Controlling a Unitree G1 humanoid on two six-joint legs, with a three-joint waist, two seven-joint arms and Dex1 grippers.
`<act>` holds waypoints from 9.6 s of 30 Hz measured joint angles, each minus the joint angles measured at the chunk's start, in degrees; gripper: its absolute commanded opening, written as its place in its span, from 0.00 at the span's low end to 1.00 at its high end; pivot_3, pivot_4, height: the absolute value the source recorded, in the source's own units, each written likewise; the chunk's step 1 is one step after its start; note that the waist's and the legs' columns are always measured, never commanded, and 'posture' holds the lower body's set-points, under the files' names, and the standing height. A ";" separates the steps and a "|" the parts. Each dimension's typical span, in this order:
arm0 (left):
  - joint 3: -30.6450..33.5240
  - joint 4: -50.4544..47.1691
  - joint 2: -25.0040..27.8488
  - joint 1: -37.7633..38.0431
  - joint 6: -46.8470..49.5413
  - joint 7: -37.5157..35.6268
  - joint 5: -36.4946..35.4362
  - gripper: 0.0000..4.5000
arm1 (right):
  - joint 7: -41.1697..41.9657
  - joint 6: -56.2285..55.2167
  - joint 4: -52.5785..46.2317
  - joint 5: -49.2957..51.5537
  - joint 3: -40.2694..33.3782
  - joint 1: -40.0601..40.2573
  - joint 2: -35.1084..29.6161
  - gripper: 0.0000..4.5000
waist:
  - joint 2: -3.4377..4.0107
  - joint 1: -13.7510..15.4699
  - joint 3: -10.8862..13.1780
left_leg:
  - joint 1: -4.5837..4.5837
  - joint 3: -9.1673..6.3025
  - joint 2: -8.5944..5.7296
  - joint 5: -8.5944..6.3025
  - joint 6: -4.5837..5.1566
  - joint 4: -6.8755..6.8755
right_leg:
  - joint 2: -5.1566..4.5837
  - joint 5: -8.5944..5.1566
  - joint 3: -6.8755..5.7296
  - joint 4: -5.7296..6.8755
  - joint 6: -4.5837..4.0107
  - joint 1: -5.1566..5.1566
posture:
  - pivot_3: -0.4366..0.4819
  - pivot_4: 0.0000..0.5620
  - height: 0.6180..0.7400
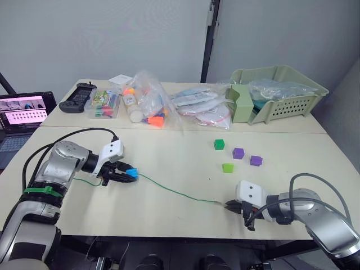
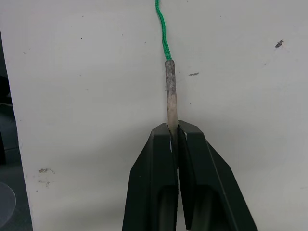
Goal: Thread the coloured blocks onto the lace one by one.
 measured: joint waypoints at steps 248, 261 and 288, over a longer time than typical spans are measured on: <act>-14.21 -42.40 -16.49 12.30 18.93 25.12 2.16 0.00 | 7.54 -15.49 17.47 0.94 4.94 -9.63 8.98 0.30 | 0.03 -0.07 -0.02 | 0.24 -0.16 -0.15 0.03 0.13 -0.44 | -0.09 -0.15 0.11 -0.03 -0.03 0.08 | 0.48 0.27 1.00; -15.51 -44.65 -16.19 11.16 23.79 27.17 2.21 0.00 | 9.23 -16.84 18.88 -0.53 5.25 -10.70 9.28 0.30 | 0.03 -0.06 -0.02 | 0.28 -0.19 -0.16 0.03 0.13 -0.43 | -0.10 -0.15 0.11 -0.02 -0.04 0.11 | 0.48 0.27 1.00; -18.91 -48.61 -15.01 8.04 32.54 28.89 3.26 0.00 | 8.08 -16.04 17.14 -2.23 5.63 -10.50 9.76 0.30 | 0.04 -0.23 -0.02 | 0.32 -0.18 -0.14 0.03 0.13 -0.43 | -0.08 -0.15 0.12 0.01 -0.04 0.12 | 0.48 0.27 1.00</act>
